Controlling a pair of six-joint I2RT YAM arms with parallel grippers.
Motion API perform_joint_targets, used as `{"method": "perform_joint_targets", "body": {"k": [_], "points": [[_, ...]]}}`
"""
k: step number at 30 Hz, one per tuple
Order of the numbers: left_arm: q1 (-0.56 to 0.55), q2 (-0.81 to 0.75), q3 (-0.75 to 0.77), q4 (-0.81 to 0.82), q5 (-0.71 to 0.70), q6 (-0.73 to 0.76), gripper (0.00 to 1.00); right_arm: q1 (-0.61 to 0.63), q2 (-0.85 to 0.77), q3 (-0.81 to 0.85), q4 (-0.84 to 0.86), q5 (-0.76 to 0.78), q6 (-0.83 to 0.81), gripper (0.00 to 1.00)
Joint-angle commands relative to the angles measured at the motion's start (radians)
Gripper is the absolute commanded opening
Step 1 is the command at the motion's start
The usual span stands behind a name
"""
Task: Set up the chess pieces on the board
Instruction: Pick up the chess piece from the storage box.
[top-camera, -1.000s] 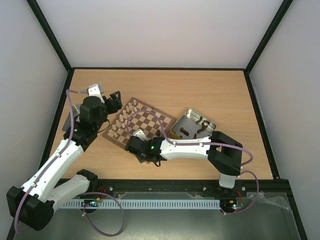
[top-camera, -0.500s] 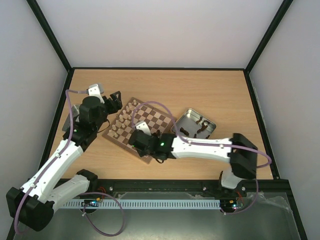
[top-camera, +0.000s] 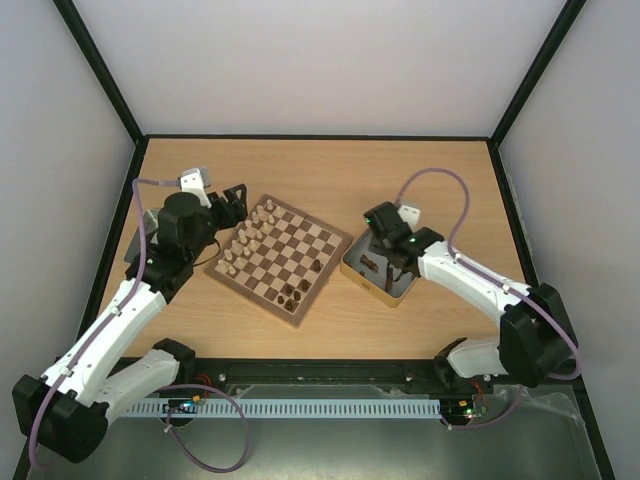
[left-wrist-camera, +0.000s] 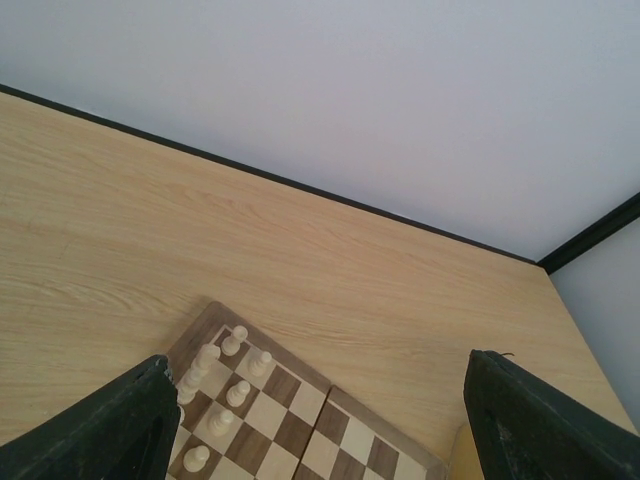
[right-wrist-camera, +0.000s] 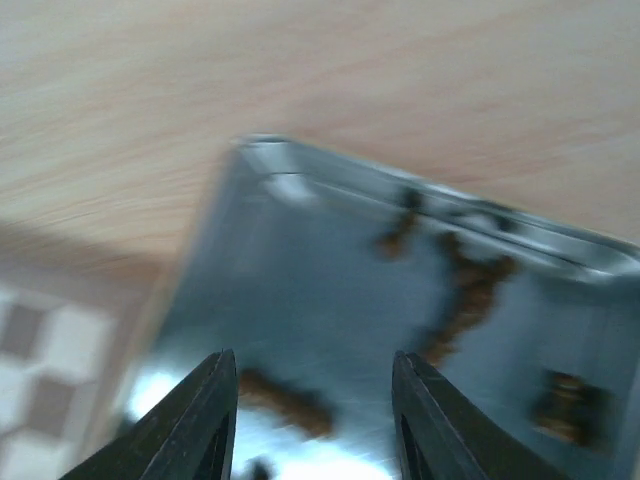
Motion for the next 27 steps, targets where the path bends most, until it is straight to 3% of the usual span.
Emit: {"method": "perform_joint_targets", "body": {"k": [1, 10, 23, 27], "points": [[0.006, 0.018, 0.016, 0.021, 0.044, 0.014, 0.79, -0.155, 0.008, -0.102, -0.022, -0.064, 0.037, 0.41], [0.006, 0.034, 0.013, 0.021, 0.063, 0.015, 0.8, -0.281, 0.145, -0.156, 0.091, -0.097, 0.066, 0.34], [0.006, 0.036, 0.01, 0.015, 0.064, 0.026, 0.8, -0.298, 0.291, -0.128, 0.144, -0.047, 0.071, 0.26], [0.007, 0.035, 0.012, 0.015, 0.07, 0.028, 0.79, -0.298, 0.279, -0.115, 0.146, -0.079, 0.037, 0.13]]}}
